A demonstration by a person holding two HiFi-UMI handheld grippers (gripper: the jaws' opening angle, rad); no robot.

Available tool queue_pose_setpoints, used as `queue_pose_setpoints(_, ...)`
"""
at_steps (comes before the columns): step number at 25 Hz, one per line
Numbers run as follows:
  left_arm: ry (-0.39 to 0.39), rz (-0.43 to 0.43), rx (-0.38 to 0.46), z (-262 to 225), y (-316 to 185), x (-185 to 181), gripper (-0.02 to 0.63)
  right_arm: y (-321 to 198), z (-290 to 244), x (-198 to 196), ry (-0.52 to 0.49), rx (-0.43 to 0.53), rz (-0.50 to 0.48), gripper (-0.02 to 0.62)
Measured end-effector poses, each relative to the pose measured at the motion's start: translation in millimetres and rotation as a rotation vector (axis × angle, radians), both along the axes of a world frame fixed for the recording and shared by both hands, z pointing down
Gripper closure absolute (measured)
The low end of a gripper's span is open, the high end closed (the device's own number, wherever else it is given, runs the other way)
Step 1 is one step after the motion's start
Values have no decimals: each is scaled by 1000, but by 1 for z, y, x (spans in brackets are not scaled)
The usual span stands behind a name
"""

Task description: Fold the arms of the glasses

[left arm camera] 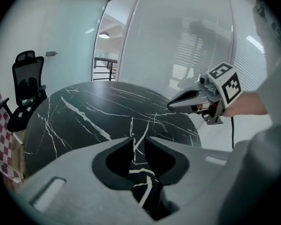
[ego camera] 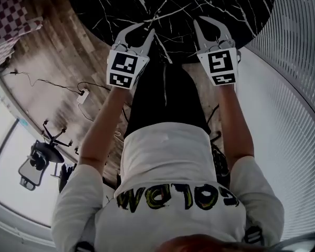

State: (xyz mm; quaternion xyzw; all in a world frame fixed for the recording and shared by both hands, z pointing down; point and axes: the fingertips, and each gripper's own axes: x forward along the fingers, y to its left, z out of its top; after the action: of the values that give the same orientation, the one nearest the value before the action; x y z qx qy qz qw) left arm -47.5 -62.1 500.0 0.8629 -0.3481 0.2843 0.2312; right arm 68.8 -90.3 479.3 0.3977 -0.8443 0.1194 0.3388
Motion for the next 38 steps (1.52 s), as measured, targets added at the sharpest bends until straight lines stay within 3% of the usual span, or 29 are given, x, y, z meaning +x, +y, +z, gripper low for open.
queue_pose_setpoints(12, -8, -47, 0, 26, -4, 3, 541, -13, 57, 15, 73, -59, 0, 592)
queue_pose_setpoints(18, -20, -75, -3, 32, -8, 1, 589, -16, 74, 17, 92, -84, -7, 592)
queue_pose_setpoints(38, -19, -80, -6, 31, -3, 10, 600, 7, 81, -13, 43, -126, -74, 592)
